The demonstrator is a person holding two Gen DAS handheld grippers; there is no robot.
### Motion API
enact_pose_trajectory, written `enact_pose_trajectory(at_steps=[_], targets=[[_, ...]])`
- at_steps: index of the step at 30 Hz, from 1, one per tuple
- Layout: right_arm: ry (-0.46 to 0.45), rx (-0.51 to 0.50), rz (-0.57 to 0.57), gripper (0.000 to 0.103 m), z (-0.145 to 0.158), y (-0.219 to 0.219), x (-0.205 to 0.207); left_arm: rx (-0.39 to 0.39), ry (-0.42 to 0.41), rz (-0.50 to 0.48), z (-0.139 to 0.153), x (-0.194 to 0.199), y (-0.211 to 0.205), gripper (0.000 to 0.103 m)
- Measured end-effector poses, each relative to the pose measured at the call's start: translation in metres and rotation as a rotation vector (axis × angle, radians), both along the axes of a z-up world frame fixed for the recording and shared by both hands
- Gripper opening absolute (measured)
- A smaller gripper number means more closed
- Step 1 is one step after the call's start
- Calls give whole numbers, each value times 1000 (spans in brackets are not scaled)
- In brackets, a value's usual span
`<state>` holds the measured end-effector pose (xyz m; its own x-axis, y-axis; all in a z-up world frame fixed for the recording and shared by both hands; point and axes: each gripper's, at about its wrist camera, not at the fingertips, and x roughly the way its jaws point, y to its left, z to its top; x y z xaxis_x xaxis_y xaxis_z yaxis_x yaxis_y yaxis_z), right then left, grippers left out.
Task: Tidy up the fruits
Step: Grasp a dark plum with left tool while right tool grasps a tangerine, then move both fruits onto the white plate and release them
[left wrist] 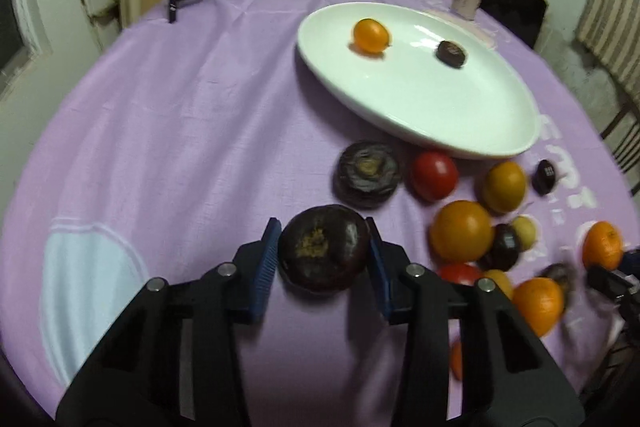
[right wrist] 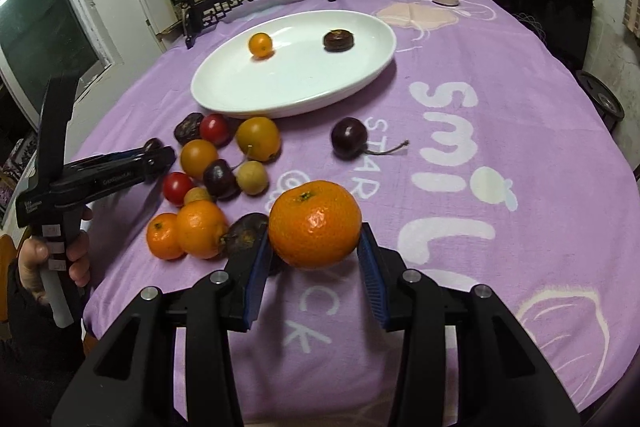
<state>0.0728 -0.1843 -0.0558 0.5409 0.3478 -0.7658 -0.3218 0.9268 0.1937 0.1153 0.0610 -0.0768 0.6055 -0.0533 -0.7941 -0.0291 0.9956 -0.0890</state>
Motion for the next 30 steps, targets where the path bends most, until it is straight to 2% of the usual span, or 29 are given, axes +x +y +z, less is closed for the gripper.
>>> enact_pose_trajectory(at_steps=[4, 9, 15, 19, 24, 28, 30], targets=[[-8, -1, 21, 44, 2, 7, -3, -22, -16, -3, 7, -11, 0, 41], [-13, 1, 29, 44, 4, 10, -2, -49, -72, -39, 31, -29, -9, 41], [-40, -3, 40, 44, 15, 15, 6, -53, -100, -97, 54, -24, -23, 42], [-54, -5, 66, 44, 28, 26, 32, -37, -109, -109, 68, 9, -28, 42], [-62, -32, 80, 44, 48, 53, 98, -21, -84, -82, 80, 92, -35, 42], [9, -36, 29, 44, 37, 71, 177, -36, -50, -16, 69, 145, -33, 42], [15, -47, -21, 44, 25, 74, 200, -98, -32, 6, 60, 156, -26, 42]])
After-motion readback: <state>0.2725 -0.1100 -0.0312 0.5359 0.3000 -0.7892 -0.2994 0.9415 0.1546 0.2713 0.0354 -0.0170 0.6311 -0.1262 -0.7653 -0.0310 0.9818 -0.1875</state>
